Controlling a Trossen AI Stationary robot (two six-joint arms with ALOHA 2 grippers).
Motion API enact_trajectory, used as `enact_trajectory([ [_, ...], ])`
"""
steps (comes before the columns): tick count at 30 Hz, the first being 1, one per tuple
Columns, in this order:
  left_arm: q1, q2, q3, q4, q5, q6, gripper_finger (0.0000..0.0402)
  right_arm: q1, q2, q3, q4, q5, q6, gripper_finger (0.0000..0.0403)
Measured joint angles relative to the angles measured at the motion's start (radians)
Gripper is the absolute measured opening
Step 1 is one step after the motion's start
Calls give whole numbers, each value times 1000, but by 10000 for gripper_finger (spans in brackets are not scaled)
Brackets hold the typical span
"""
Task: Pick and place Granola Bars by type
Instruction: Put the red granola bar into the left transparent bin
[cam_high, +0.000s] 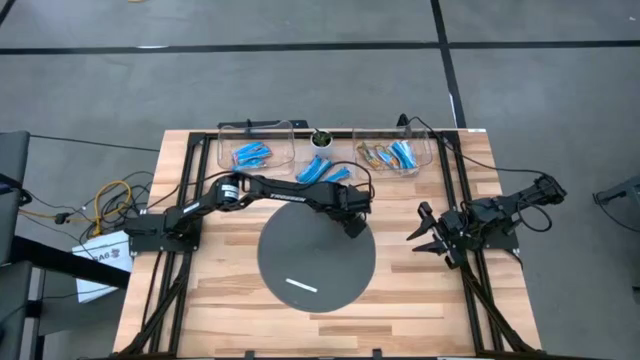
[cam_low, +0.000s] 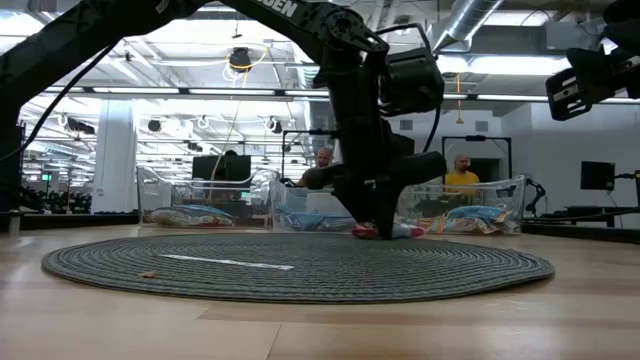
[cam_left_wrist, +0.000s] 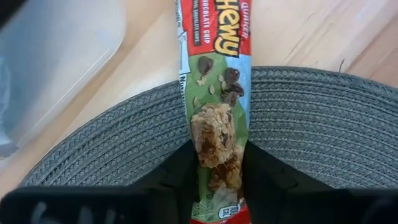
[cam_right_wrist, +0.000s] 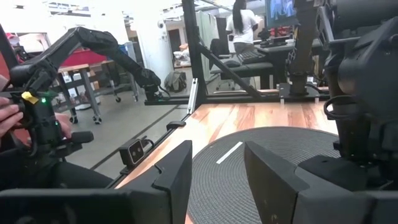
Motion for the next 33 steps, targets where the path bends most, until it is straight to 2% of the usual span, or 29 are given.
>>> enact_trajectory([
  [9,-29,5,28,65,-10,122,90,0,0,0,0,0,0,141],
  [20,-84,5,164,164,-24,323,90,0,0,0,0,0,0,137],
  [28,-125,4,265,162,-26,416,90,0,0,0,0,0,0,141],
  [33,-137,3,274,144,-27,433,90,0,0,0,0,0,0,137],
])
